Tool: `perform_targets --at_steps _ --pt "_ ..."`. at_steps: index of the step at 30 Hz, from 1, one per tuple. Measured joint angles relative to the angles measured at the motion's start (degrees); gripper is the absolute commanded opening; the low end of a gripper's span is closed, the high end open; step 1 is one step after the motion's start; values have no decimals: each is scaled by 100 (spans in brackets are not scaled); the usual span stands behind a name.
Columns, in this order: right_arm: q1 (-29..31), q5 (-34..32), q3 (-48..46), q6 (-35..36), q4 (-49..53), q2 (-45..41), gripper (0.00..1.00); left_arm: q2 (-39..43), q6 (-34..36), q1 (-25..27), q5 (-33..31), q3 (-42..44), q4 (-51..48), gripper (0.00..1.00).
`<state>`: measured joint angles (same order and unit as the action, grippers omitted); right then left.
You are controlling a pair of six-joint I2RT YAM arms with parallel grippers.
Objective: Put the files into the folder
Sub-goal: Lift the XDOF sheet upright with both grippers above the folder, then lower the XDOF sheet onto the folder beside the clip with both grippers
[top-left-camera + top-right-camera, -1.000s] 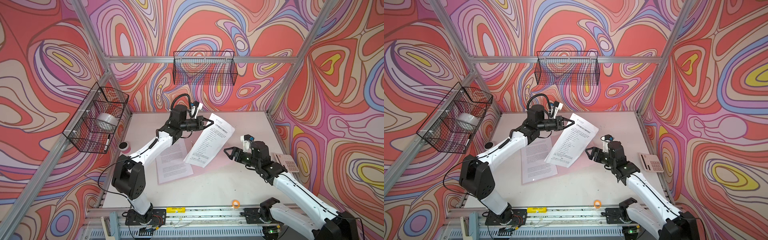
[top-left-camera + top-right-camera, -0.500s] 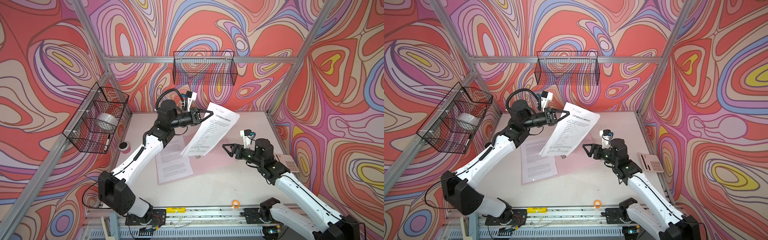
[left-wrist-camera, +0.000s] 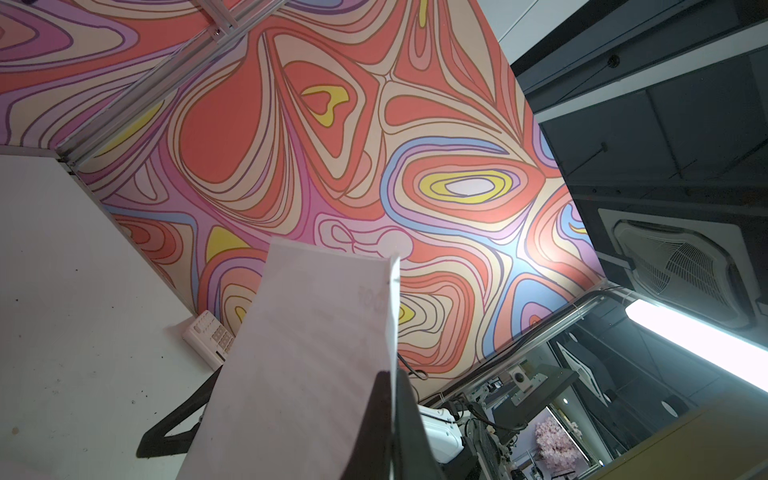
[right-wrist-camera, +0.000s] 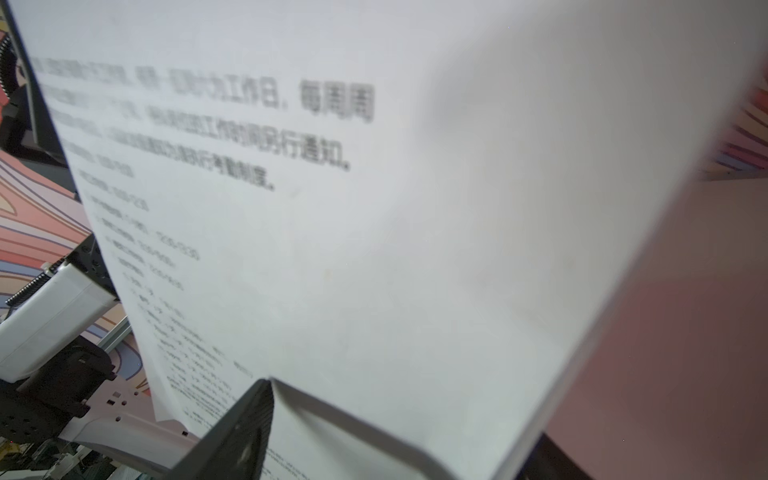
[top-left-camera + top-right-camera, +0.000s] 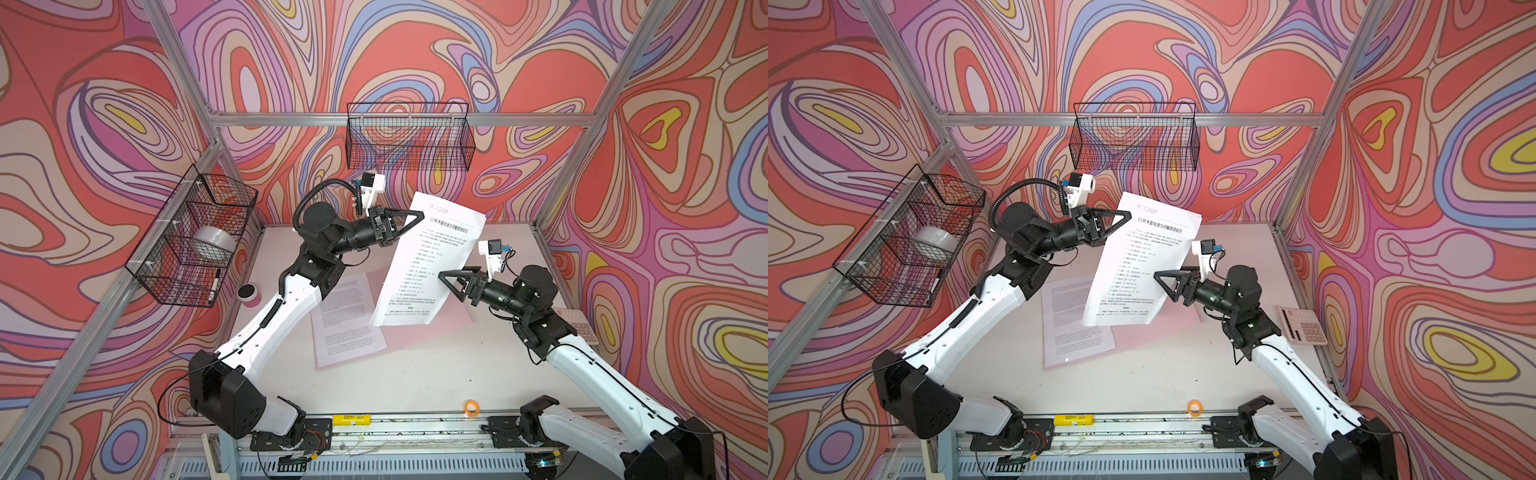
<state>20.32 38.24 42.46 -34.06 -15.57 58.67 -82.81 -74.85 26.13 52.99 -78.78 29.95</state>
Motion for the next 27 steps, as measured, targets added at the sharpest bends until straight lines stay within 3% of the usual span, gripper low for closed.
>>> perform_targets --at_steps 4,9,11,12,13,21,27 --pt "0 258 44 -249 -374 201 0 -114 -444 -345 -4 363 619 0" --pt "0 404 92 -463 -579 503 0 -599 -1080 -654 -2 715 1567 0" --pt "0 376 197 -468 -468 664 0 -872 -1307 -752 22 811 1906 40" --pt "0 339 289 -452 -321 732 0 -1016 -1405 -800 50 846 2081 80" --pt "0 267 470 -413 -85 844 0 -1152 -1521 -855 59 896 2267 100" --pt "-166 -177 2155 17 1670 2166 0 -1943 -1917 -1727 76 1893 3187 100" --pt "-525 68 2225 76 2260 3053 0 -1891 -807 -1998 90 2308 2247 100"
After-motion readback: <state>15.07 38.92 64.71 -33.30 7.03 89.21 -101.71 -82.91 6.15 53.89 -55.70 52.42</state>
